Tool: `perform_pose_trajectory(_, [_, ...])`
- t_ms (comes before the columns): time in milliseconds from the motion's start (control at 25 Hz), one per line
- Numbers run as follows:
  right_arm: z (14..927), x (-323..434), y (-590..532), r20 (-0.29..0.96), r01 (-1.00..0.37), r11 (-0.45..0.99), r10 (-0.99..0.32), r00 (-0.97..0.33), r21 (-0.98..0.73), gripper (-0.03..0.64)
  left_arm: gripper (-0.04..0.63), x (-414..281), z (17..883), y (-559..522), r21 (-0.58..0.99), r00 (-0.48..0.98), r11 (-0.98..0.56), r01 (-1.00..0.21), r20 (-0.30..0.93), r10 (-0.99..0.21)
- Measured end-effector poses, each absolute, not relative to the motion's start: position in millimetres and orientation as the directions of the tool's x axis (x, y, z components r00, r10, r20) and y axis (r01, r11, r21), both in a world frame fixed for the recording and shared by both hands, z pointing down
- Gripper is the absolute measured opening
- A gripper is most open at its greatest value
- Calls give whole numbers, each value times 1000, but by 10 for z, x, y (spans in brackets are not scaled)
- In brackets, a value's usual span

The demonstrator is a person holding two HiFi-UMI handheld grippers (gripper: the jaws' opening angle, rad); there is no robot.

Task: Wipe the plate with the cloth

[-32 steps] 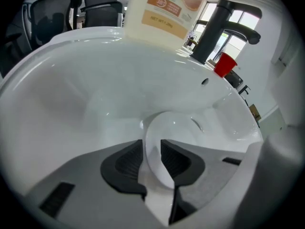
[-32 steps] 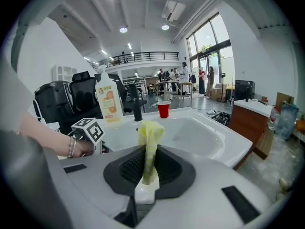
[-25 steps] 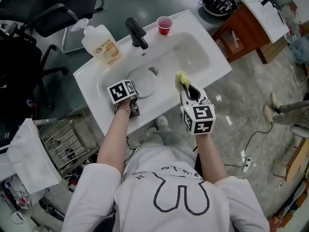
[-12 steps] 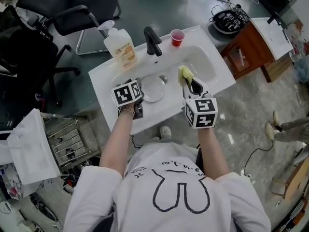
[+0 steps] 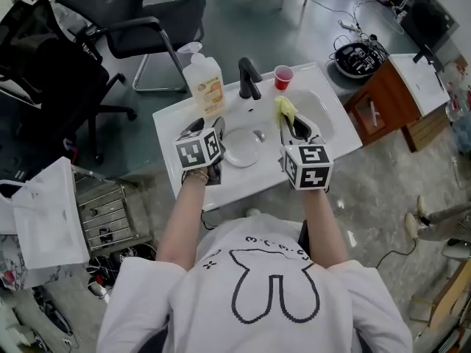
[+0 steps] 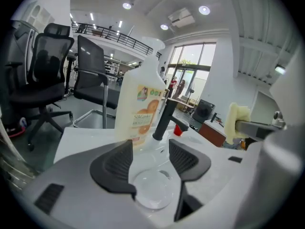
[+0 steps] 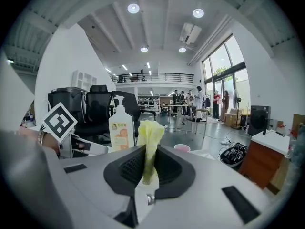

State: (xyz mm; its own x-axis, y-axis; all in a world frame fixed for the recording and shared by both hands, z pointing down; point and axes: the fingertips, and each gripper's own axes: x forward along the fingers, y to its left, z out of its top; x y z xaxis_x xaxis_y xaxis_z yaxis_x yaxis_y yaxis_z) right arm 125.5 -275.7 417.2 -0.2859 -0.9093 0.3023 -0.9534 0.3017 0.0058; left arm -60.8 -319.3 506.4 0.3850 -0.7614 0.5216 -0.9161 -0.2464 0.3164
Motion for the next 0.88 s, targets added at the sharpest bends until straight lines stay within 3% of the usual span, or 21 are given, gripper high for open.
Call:
perform_pose_trajectory(320, [3831, 1115, -2866, 223, -942, 336, -920, -323, 21, 51, 261, -716, 4478, -3222, 219, 371, -307, -926, 378, -848])
perform_pose_trajectory(640, [3461, 1067, -2921, 148, -935, 350, -929, -338, 65, 51, 259, -718, 3582, -3103, -2, 399, -402, -916, 106, -911])
perform_pose_trajectory(880, [3121, 1014, -2888, 93, -920, 367, -929, -357, 140, 51, 198, -668, 3017, -2996, -127, 413, -408, -904, -11, -911])
